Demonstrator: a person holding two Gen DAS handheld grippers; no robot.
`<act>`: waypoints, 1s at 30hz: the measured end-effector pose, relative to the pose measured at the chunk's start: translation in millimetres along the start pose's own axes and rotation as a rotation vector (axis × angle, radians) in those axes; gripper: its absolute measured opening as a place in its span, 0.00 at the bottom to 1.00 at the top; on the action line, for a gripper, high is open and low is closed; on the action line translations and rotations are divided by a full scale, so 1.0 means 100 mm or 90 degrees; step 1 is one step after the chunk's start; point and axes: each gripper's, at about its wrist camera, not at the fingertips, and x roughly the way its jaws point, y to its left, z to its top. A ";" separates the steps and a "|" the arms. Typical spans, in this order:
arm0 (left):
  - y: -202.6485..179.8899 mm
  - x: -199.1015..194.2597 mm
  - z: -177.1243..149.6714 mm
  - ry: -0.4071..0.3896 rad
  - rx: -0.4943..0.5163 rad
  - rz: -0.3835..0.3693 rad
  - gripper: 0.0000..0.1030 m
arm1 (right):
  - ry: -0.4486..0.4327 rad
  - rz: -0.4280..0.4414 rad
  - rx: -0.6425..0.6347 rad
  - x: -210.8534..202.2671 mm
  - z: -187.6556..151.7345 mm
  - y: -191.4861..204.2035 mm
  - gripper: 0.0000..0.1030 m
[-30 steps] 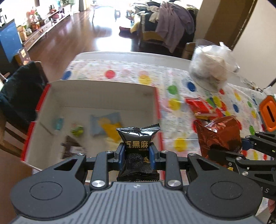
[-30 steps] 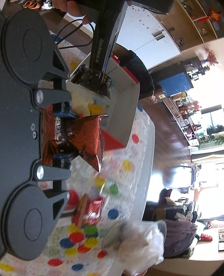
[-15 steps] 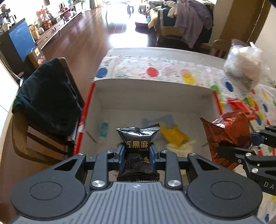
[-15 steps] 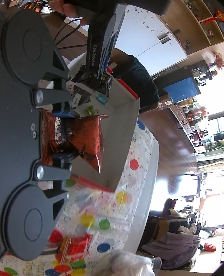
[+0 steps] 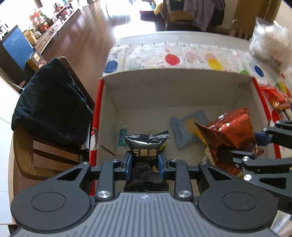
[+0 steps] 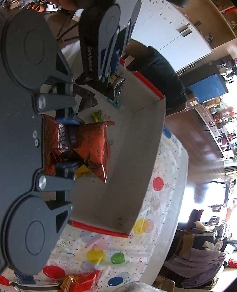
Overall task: Organize snacks
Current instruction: 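Lower the Oreo bag and sesame packet into the box and open both grippers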
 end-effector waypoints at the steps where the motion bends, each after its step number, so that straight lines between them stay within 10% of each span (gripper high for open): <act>1: 0.00 0.03 0.01 0.004 0.001 0.001 0.27 | 0.005 -0.002 0.002 0.03 -0.01 0.00 0.36; 23: 0.13 0.21 -0.13 0.038 -0.050 -0.027 0.29 | -0.001 -0.024 0.001 -0.04 -0.01 0.07 0.54; 30: 0.11 -0.04 -0.17 -0.010 -0.049 -0.040 0.47 | -0.023 -0.025 0.005 -0.23 -0.04 0.08 0.57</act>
